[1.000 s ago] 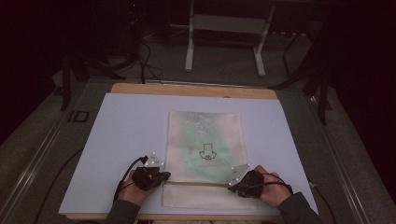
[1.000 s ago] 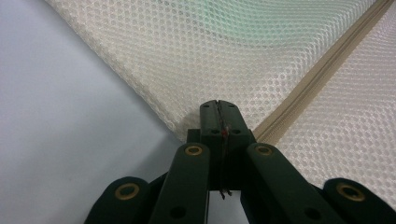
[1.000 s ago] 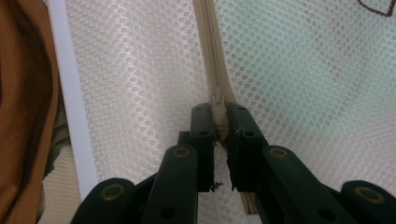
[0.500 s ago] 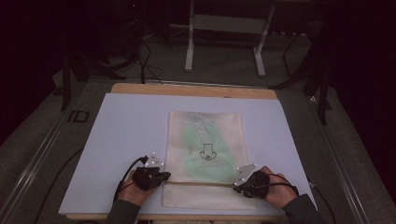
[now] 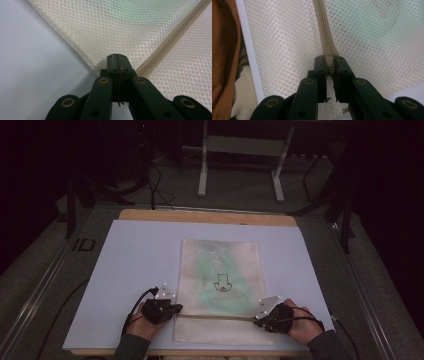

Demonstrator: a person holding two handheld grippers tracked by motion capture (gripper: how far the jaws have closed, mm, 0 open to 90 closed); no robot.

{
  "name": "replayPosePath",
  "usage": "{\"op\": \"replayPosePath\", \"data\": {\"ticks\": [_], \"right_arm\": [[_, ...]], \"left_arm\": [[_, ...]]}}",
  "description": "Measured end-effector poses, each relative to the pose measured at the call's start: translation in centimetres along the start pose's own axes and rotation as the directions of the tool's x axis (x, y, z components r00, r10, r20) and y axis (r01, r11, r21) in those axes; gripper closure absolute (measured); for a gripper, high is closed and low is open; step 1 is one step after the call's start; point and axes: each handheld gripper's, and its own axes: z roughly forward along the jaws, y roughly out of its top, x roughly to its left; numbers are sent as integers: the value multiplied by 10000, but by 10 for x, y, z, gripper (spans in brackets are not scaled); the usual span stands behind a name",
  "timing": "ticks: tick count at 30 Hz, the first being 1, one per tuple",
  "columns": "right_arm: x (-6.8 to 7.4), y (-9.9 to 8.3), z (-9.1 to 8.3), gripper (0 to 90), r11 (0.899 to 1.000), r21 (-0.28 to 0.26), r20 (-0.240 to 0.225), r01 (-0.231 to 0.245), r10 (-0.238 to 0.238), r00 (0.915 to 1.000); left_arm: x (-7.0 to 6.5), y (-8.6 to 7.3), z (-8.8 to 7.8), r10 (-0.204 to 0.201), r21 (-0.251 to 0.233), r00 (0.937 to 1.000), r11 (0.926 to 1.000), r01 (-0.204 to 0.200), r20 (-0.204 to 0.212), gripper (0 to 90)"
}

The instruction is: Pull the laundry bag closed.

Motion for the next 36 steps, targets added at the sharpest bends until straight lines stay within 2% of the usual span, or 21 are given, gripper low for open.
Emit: {"op": "replayPosePath", "data": {"ticks": [17, 36], "right_arm": [[-2, -5, -5, 824, 9999, -55, 7, -88, 88, 10000], [-6, -28, -13, 823, 9981, -53, 158, -616, 617, 9980]], "left_arm": [[0, 0, 0, 2, 3, 10000, 10000, -2, 8, 896], [0, 0, 0, 23, 13, 10000, 10000, -23, -5, 896]]}}
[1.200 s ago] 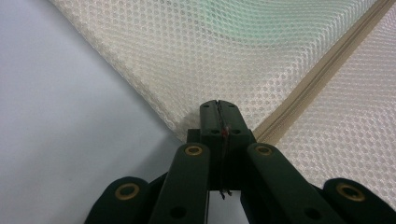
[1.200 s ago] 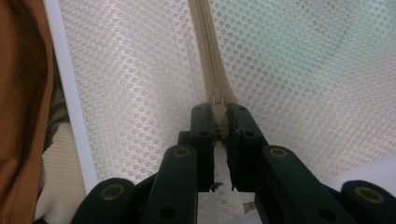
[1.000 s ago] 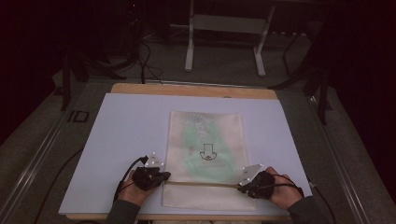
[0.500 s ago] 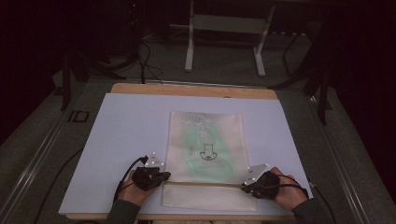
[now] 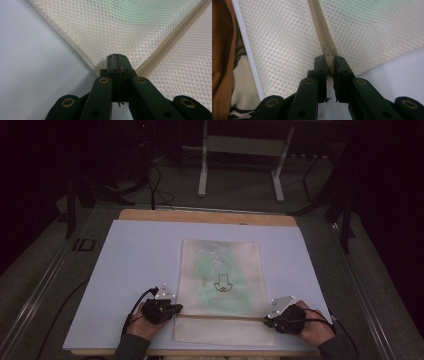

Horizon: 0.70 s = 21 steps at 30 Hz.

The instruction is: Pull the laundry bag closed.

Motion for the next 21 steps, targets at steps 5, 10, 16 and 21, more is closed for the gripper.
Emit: {"op": "replayPosePath", "data": {"ticks": [5, 10, 16, 21], "right_arm": [[-2, -5, -1, 822, 9998, -143, -54, -156, 156, 9999], [-2, -7, 0, 822, 9993, -253, -72, -264, 262, 9996], [1, -10, 2, 821, 9980, -448, 9, -435, 436, 9990], [1, -11, 2, 816, 9973, -563, 16, -477, 478, 9989]], "left_arm": [[0, 0, 0, 0, 2, 10000, 10000, 0, -5, 896], [0, 0, 0, -22, -9, 10000, 10000, 22, 0, 896], [0, -1, 0, -17, -58, 10000, 10000, 17, -39, 895], [0, -1, 0, -71, -99, 10000, 9999, 71, -20, 894]]}}
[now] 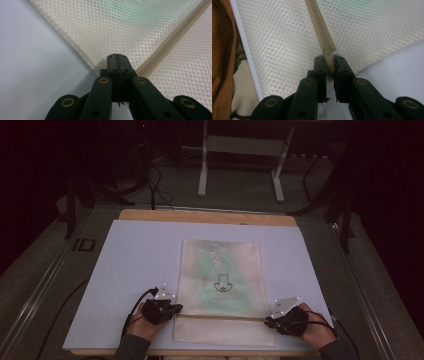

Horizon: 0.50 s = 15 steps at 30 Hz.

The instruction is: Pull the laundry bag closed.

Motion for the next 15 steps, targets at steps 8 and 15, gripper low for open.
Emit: {"op": "replayPosePath", "data": {"ticks": [8, 15], "right_arm": [[0, -7, -2, 752, 9984, -250, 209, -516, 521, 9984], [-1, -13, -5, 702, 9955, -406, 226, -855, 865, 9960]], "left_arm": [[-1, -1, 0, 79, -90, 10000, 9999, -79, -49, 883], [-1, -1, 0, 107, -97, 9999, 9999, -108, -42, 877]]}}
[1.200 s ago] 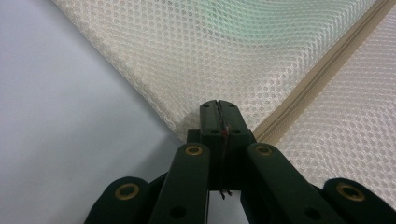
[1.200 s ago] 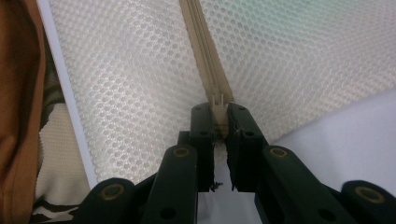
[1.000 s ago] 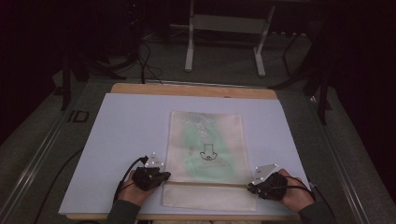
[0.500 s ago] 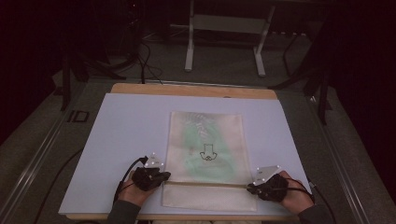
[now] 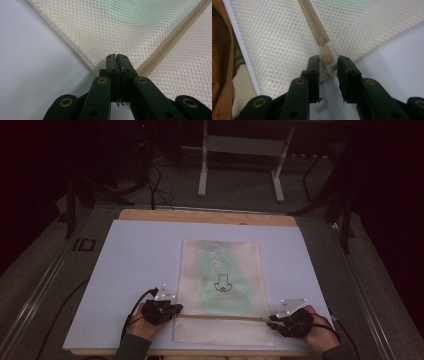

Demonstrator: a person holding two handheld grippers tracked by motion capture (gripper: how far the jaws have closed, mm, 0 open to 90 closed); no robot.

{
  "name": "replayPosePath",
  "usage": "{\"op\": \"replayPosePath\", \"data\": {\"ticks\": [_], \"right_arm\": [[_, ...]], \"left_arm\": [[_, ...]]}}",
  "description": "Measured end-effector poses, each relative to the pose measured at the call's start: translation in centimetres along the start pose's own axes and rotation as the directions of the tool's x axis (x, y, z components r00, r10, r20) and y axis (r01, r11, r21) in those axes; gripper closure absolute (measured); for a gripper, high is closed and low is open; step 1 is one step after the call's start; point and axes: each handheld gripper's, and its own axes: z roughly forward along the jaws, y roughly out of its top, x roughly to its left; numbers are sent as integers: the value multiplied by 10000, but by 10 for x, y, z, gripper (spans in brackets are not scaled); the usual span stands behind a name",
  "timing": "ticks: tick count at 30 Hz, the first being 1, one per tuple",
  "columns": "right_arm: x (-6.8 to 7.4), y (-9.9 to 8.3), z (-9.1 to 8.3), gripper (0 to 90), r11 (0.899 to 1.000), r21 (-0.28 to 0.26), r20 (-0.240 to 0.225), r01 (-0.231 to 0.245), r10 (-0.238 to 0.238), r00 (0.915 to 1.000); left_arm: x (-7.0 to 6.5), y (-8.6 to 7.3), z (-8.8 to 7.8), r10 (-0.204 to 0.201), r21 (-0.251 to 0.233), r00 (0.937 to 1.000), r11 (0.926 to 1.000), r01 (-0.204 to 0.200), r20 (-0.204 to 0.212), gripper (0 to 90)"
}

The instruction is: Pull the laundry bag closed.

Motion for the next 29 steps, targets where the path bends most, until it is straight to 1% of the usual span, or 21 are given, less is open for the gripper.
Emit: {"op": "replayPosePath", "data": {"ticks": [3, 4, 11, 16, 17, 20, 22, 26, 27, 29], "right_arm": [[-1, 0, -2, 692, 10000, -37, 63, -35, 35, 10000], [-1, -1, -3, 678, 9999, -115, 123, -117, 119, 9999], [-2, -5, -7, 629, 9993, -247, 241, -280, 286, 9993], [-6, -10, -12, 606, 9975, -446, 384, -550, 567, 9976], [-6, -11, -12, 602, 9967, -469, 411, -663, 682, 9968], [-8, -13, -14, 596, 9959, -529, 460, -734, 759, 9961], [-11, -16, -16, 592, 9938, -619, 549, -922, 956, 9939], [-12, -18, -17, 591, 9930, -649, 578, -987, 1025, 9931], [-13, -19, -18, 590, 9925, -655, 608, -1036, 1076, 9923], [-15, -22, -19, 588, 9902, -732, 635, -1191, 1238, 9903]], "left_arm": [[1, 0, 0, -55, 1, 10000, 10000, 55, 62, 874], [1, 0, 0, -67, -6, 10000, 10000, 67, 73, 869], [1, 0, -1, -49, -15, 9999, 10000, 50, 97, 853], [1, 0, -3, -32, -61, 10000, 10000, 32, 77, 843], [1, 0, -3, -18, -69, 10000, 10000, 18, 48, 844], [1, 0, -4, 2, -107, 10000, 9999, -2, -16, 843], [3, -1, -7, -69, -236, 9999, 9997, 65, -137, 843], [4, -2, -8, -148, -295, 9996, 9995, 141, -238, 842], [7, -3, -10, -246, -340, 9990, 9991, 233, -383, 842], [10, -4, -11, -353, -352, 9980, 9988, 334, -530, 836]]}}
